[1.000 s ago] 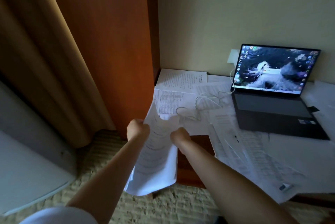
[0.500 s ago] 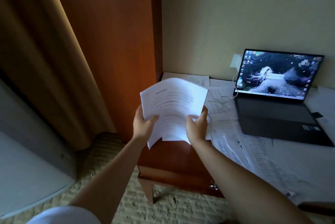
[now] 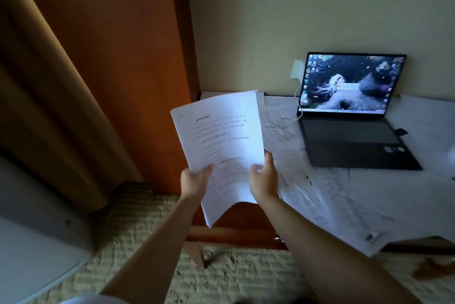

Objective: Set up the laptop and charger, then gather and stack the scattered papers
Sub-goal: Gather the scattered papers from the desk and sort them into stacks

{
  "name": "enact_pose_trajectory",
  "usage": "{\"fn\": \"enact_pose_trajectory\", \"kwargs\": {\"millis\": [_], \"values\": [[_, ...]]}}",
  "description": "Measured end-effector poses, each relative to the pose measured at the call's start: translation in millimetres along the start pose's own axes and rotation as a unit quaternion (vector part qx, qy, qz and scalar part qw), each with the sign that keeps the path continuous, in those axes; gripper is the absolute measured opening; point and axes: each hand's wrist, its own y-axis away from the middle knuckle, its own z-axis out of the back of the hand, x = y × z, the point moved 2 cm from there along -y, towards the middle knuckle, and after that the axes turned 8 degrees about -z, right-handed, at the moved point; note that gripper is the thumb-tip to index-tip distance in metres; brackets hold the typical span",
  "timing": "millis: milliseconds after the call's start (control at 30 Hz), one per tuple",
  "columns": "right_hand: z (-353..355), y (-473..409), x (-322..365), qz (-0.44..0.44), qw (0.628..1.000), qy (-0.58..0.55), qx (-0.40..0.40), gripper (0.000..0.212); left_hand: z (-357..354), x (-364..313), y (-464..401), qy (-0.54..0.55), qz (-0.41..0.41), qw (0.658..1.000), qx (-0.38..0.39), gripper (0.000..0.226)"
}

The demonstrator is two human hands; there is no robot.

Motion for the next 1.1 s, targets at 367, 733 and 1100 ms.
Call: {"fn": "enact_pose_trajectory", "kwargs": {"millis": [367,733,1100], "values": [[116.4,-36.8,-77.5,-0.094,0.994,0.049,0.032,0.037,-71.0,12.6,59.1,-0.064,0.030,0.996,0.049,0.017],[216.3,-56.8,-179.1,0.137,0.908,0.396,0.022,0.046,-139.9,25.6,155.7,-0.099,0.062,0.987,-0.106,0.014],[308.6,-124.8,-214.6,0.119,0.839,0.529,0.034,0.060,-226.1,29.3,204.5,-0.144,0.077,0.982,-0.096,0.023]]}}
